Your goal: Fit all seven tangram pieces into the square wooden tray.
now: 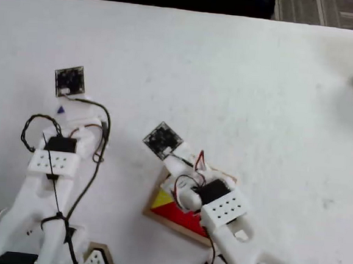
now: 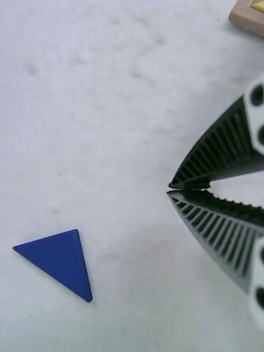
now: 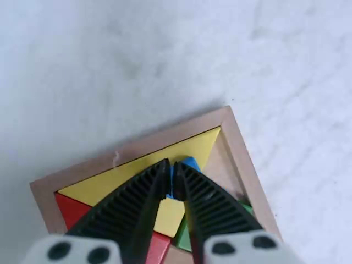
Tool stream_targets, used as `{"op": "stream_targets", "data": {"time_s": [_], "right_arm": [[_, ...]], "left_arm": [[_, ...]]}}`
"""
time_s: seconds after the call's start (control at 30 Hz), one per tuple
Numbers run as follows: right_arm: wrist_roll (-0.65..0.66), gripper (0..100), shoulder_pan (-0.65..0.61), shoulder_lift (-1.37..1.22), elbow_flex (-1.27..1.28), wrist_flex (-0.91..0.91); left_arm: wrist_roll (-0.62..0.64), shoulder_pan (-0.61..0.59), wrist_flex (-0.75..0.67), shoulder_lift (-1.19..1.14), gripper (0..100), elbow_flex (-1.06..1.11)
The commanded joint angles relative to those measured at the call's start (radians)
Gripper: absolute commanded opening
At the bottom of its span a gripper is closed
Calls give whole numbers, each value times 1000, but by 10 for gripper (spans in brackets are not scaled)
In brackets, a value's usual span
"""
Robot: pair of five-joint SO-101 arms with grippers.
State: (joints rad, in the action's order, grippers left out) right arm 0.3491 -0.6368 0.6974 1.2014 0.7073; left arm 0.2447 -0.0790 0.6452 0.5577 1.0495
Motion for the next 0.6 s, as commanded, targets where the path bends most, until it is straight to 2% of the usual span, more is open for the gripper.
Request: {"op": "stream_targets", "data": {"time_s": [0.0,0.23,0.43,0.57], "right_arm": [[-6,18,-33,21,-32,81],[-5,18,-166,213,12,194],[2,18,-157,338,107,173],[0,18,-97,338,121,151]], "left_arm": [[3,10,-23,27,25,-11],[3,10,-23,27,25,-12],[3,10,-23,27,25,-12],[3,10,-23,27,25,-12]]}}
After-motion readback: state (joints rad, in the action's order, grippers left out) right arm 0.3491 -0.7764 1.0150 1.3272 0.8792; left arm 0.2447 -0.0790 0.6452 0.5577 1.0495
